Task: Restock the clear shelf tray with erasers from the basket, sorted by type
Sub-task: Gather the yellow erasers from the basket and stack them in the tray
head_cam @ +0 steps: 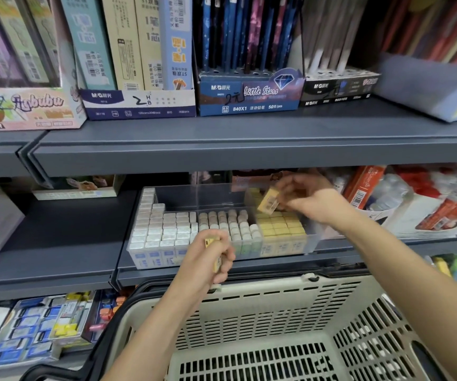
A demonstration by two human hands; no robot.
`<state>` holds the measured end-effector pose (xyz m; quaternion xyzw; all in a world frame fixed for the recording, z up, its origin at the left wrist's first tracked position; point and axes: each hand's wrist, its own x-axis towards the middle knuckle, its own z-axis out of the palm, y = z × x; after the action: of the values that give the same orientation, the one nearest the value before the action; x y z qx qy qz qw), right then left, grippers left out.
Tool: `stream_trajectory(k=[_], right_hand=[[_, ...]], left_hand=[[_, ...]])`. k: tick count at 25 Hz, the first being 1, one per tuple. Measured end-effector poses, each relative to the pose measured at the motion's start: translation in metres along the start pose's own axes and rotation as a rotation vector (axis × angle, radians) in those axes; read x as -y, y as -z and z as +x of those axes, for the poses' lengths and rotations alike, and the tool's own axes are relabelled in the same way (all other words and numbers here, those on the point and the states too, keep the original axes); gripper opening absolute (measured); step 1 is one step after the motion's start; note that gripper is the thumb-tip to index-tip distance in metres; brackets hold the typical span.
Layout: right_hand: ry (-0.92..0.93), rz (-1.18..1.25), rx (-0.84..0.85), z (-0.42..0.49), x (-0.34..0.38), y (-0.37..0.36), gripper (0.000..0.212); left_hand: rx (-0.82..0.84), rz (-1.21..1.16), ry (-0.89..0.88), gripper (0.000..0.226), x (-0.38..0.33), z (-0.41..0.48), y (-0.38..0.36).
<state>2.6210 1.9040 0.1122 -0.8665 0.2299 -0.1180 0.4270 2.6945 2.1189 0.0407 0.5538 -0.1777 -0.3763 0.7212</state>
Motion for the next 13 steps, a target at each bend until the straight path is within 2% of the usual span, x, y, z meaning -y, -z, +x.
stream_trajectory(k=[2, 4, 6, 10, 13], right_hand=[[0.002, -0.338, -0.076, 0.019, -0.007, 0.009, 0.021], [0.036, -0.565, -0.032, 0.032, -0.016, 0.011, 0.022], [0.051, -0.584, 0.048, 0.040, -0.024, 0.008, 0.021], [0.009, -0.472, 0.215, 0.045, -0.032, 0.001, 0.018], [0.029, -0.561, 0.278, 0.048, -0.034, -0.001, 0.027]], left_hand=[[0.010, -0.047, 0.031, 0.017, -0.001, 0.000, 0.000], [0.013, -0.010, 0.008, 0.013, 0.000, -0.001, 0.000], [-0.002, 0.066, -0.040, 0.004, 0.002, -0.002, 0.002], [-0.040, 0.117, -0.139, 0.018, 0.001, -0.005, 0.003], [-0.055, 0.155, -0.144, 0.026, 0.000, -0.005, 0.002]])
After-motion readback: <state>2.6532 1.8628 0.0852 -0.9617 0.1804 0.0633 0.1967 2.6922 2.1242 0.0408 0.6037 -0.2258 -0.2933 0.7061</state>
